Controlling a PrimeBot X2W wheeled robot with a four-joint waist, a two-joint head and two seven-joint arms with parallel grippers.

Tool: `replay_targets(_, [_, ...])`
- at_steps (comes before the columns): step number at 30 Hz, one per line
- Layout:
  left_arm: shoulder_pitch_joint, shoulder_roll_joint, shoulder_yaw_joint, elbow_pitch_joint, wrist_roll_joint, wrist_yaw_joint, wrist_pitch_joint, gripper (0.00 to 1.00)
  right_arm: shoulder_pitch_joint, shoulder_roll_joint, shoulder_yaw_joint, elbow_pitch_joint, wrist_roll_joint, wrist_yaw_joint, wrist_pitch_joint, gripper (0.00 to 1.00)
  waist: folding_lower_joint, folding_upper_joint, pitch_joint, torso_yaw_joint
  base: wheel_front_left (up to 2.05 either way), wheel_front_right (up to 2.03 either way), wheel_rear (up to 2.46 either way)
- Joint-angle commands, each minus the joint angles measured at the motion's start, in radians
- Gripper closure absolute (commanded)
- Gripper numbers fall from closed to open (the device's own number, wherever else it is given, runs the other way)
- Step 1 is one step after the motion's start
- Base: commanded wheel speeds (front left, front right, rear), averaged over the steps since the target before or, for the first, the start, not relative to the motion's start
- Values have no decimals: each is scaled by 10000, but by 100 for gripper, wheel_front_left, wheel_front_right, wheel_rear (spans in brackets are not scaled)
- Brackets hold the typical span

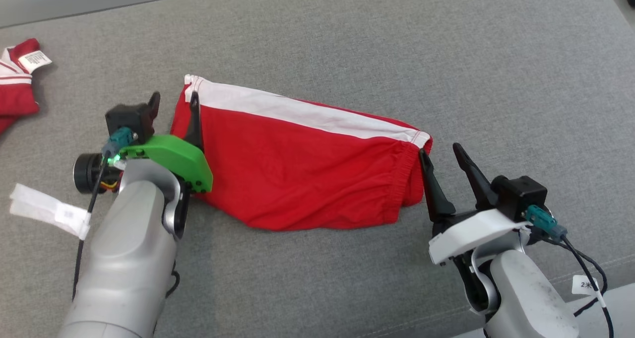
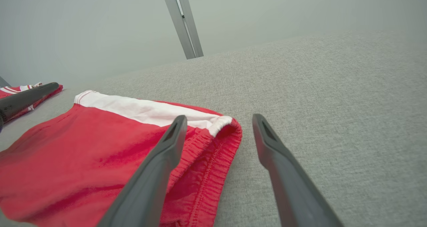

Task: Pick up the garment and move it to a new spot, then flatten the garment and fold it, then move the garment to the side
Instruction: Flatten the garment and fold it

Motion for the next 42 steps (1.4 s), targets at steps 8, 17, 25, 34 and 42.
replay_targets(8, [880, 143, -214, 809, -184, -222, 1084, 0, 849, -26, -602, -738, -600, -11, 324, 0, 0, -1, -703, 241, 0, 0, 0])
replay_targets(17, [1171, -53, -130, 1208, -619, -27, 2413, 27, 1275, -22, -918, -1527, -603, -11, 628, 0, 0, -1, -720, -82, 0, 0, 0])
replay_targets(25, [1392, -287, -254, 1030, -720, -10, 1880, 100, 1539, -26, -1106, -1547, -609, -11, 585, 0, 0, -1, -1036, -12, 0, 0, 0])
replay_targets(34, [2766, -280, -167, 685, -1149, -533, 1049, 100, 2075, -24, -2022, -1395, -880, -11, 671, 0, 0, -1, -2183, 995, 0, 0, 0])
replay_targets(42, [3894, -465, -186, 55, -1565, -516, 1017, 100, 2462, -24, -2575, -1569, -1084, -11, 903, 0, 0, -1, -2561, 1762, 0, 0, 0])
